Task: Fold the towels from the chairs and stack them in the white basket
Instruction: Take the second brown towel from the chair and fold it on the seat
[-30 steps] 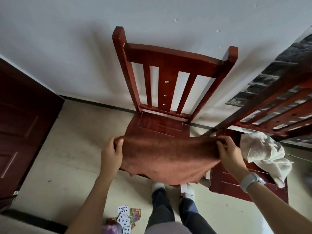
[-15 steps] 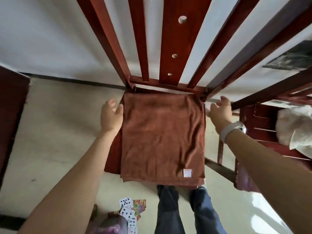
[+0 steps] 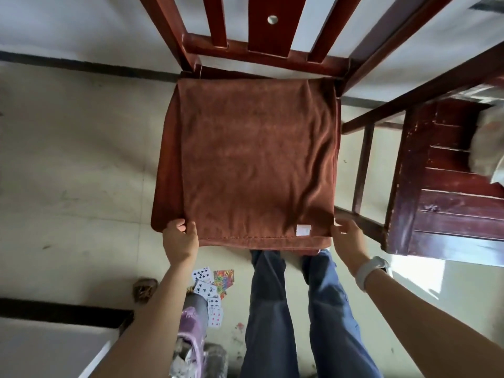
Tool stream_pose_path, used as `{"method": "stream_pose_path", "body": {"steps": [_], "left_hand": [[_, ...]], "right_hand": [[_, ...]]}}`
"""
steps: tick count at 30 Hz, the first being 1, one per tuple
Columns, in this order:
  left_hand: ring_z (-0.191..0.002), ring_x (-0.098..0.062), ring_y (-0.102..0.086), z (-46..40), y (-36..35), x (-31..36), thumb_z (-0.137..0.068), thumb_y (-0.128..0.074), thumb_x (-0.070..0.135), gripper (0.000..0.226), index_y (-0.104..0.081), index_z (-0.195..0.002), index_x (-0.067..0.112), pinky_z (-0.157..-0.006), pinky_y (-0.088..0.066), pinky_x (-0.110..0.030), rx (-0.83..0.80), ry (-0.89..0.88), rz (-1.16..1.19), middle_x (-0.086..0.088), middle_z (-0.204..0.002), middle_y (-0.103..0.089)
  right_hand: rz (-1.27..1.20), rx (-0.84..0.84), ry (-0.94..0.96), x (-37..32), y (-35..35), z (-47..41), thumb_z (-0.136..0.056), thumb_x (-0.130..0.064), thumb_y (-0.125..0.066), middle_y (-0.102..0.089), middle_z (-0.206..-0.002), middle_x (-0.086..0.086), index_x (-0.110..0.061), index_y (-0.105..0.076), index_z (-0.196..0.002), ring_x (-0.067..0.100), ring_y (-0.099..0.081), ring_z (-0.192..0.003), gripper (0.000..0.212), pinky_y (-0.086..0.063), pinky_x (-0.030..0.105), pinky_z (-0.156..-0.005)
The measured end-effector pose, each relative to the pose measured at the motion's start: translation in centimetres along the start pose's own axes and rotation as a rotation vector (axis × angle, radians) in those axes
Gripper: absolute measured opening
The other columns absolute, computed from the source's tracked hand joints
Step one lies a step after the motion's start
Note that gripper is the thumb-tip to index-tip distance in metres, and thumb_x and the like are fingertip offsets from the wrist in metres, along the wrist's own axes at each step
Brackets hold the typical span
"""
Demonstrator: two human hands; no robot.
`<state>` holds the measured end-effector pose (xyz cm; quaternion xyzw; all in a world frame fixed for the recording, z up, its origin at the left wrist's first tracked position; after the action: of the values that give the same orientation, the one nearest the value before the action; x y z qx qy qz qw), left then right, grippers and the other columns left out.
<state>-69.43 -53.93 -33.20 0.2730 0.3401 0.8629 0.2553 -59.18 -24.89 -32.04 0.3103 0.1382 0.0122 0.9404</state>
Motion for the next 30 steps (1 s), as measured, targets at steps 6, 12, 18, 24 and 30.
{"method": "stream_pose_path", "body": {"steps": [6,12,18,24,30], "left_hand": [[-0.107,-0.035,-0.057,-1.1,0.5,-0.6,-0.084,-0.064,0.016,0.033,-0.057,-0.109,-0.004,-0.092,-0.039,-0.033,-0.024,0.046,-0.027,-0.023,-0.110,-0.065],[-0.106,-0.037,-0.057,-0.5,0.9,-1.1,-0.090,-0.055,0.022,0.029,-0.066,-0.101,-0.002,-0.094,-0.041,-0.034,-0.060,0.073,-0.015,-0.022,-0.109,-0.065],[-0.096,-0.029,-0.060,-0.3,0.6,-3.2,-0.092,-0.053,0.018,0.030,-0.055,-0.113,-0.004,-0.094,-0.045,-0.038,-0.231,0.290,0.294,-0.016,-0.113,-0.060],[-0.132,-0.029,-0.038,0.1,0.6,-3.9,-0.094,-0.048,0.015,0.036,-0.044,-0.128,0.003,-0.107,-0.034,-0.046,-0.379,0.408,0.565,-0.014,-0.138,-0.044],[-0.105,-0.027,-0.056,-0.2,0.8,-4.2,-0.094,-0.046,0.008,0.022,-0.049,-0.115,0.001,-0.099,-0.041,-0.040,-0.438,0.365,0.632,-0.018,-0.118,-0.055]], "right_hand": [[-0.092,0.035,-0.047,1.2,-0.6,-0.3,-0.088,-0.010,-0.053,-0.059,-0.081,0.014,0.004,-0.062,-0.099,0.027,-0.055,-0.078,0.020,-0.045,0.038,-0.076],[-0.246,-0.014,-0.112,2.5,-1.1,-0.5,-0.090,-0.009,-0.049,-0.051,-0.066,0.002,-0.005,-0.059,-0.093,0.017,-0.045,-0.061,0.011,-0.037,0.026,-0.060],[-0.329,-0.078,-0.219,4.2,-1.4,-0.7,-0.089,-0.009,-0.044,-0.052,-0.079,0.012,-0.015,-0.050,-0.067,0.025,-0.047,-0.085,0.023,-0.040,0.038,-0.077],[-0.477,-0.204,-0.279,4.3,-1.9,-1.5,-0.091,-0.010,-0.044,-0.053,-0.096,0.013,-0.013,-0.053,-0.077,0.027,-0.051,-0.098,0.017,-0.046,0.030,-0.071],[-0.400,-0.165,-0.208,4.3,-1.9,-1.1,-0.091,-0.015,-0.054,-0.058,-0.084,0.011,-0.015,-0.055,-0.073,0.025,-0.055,-0.082,0.018,-0.045,0.034,-0.074]]}}
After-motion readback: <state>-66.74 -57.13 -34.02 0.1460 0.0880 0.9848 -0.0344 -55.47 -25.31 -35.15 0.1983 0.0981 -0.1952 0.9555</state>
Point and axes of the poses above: each hand's wrist, its own z-axis away from the middle knuckle, its own y-axis out of the back of the hand, x = y × z, the point moved 1 cm from there along -z, towards the middle knuckle
